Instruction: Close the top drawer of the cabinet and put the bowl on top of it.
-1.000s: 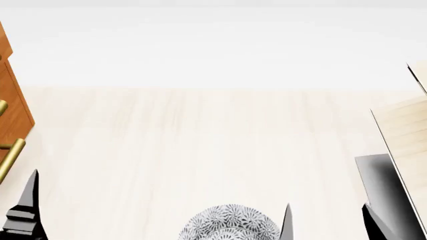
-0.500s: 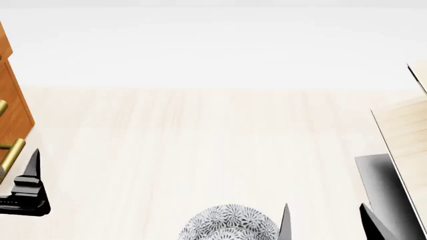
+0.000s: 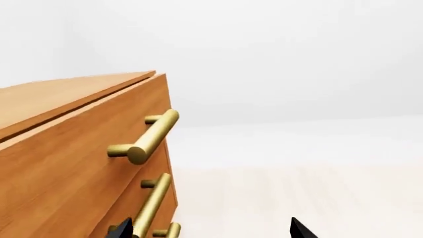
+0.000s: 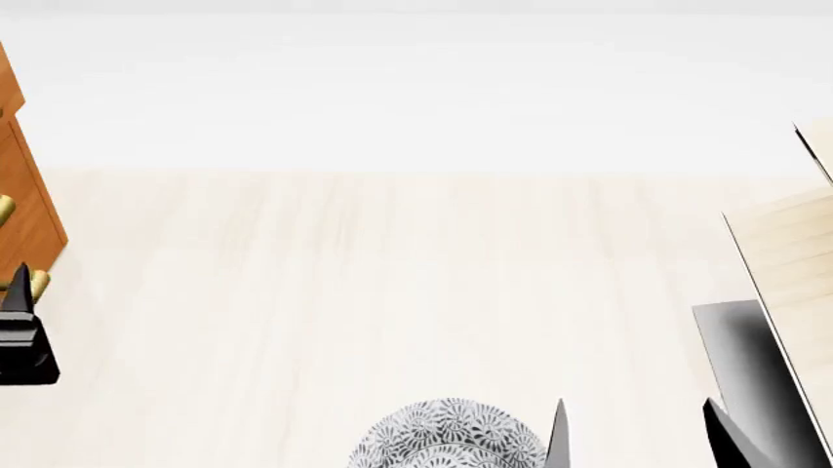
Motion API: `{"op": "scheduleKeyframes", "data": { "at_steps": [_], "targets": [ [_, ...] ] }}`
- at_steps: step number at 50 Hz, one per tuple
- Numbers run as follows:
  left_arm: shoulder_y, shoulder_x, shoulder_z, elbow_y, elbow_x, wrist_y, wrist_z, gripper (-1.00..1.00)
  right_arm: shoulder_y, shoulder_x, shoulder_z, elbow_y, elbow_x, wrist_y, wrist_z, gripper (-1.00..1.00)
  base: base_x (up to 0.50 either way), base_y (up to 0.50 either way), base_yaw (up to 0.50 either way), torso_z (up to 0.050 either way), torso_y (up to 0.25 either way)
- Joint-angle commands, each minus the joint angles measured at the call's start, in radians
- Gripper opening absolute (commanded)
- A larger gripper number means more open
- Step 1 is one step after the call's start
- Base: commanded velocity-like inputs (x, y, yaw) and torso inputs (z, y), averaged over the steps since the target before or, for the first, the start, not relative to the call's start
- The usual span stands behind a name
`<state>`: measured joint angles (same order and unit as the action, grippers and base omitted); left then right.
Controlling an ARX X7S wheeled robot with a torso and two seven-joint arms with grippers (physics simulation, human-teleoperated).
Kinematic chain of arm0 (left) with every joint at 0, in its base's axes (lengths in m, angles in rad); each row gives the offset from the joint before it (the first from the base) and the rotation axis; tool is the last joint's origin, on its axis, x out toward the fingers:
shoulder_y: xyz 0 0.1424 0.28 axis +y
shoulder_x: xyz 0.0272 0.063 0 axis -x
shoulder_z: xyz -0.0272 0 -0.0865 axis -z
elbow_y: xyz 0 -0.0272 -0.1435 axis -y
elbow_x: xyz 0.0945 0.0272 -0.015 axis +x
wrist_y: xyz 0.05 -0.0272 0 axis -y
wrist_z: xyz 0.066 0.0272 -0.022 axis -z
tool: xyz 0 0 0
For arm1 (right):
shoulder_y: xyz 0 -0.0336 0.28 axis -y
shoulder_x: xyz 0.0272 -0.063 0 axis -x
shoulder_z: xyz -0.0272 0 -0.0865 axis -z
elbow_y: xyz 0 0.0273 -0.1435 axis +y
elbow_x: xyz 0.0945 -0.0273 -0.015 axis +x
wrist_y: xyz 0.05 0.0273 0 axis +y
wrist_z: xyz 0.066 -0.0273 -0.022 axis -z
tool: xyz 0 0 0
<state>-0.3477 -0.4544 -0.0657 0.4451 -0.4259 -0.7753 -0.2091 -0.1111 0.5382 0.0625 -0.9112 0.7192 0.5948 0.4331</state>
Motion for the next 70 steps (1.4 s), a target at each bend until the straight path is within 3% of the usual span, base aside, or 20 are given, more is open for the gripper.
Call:
{"op": "scheduleKeyframes", "data": {
  "at_steps": [1,24,39,40,61,63,65,70],
  "targets": [
    [-0.015,-0.016,-0.025,-0.009,0.004,-0.003,-0.014,1.00,-0.001,0.006,-0.008,0.000,-0.001,-0.002,0.006,1.00,0.00,0.00,0.00,0.000,0.000],
    [-0.024,-0.019,-0.038,-0.157,0.060,0.065,-0.037,1.00,0.014,0.010,-0.039,0.002,-0.007,0.003,0.020,1.00,0.00,0.00,0.00,0.000,0.000],
    [-0.100,-0.005,-0.021,-0.269,0.090,0.063,-0.069,1.00,0.003,0.020,-0.033,0.007,-0.006,-0.009,0.018,1.00,0.00,0.00,0.00,0.000,0.000],
    [-0.103,-0.004,-0.021,-0.274,0.091,0.063,-0.072,1.00,-0.028,0.006,-0.056,0.040,-0.062,-0.064,-0.014,1.00,0.00,0.00,0.00,0.000,0.000],
    [-0.147,-0.002,-0.020,-0.378,0.119,0.087,-0.095,1.00,-0.002,0.023,-0.047,0.033,-0.014,-0.029,0.012,1.00,0.00,0.00,0.00,0.000,0.000],
    [-0.148,-0.001,-0.021,-0.383,0.120,0.089,-0.097,1.00,-0.046,-0.002,-0.086,0.093,-0.101,-0.119,-0.038,1.00,0.00,0.00,0.00,0.000,0.000],
    [-0.150,-0.001,-0.020,-0.392,0.122,0.094,-0.097,1.00,-0.001,0.023,-0.060,0.044,-0.024,-0.040,0.008,1.00,0.00,0.00,0.00,0.000,0.000],
    [-0.153,-0.002,-0.028,-0.404,0.123,0.098,-0.103,1.00,0.001,0.022,-0.067,0.052,-0.028,-0.044,0.007,1.00,0.00,0.00,0.00,0.000,0.000]
  ]
}}
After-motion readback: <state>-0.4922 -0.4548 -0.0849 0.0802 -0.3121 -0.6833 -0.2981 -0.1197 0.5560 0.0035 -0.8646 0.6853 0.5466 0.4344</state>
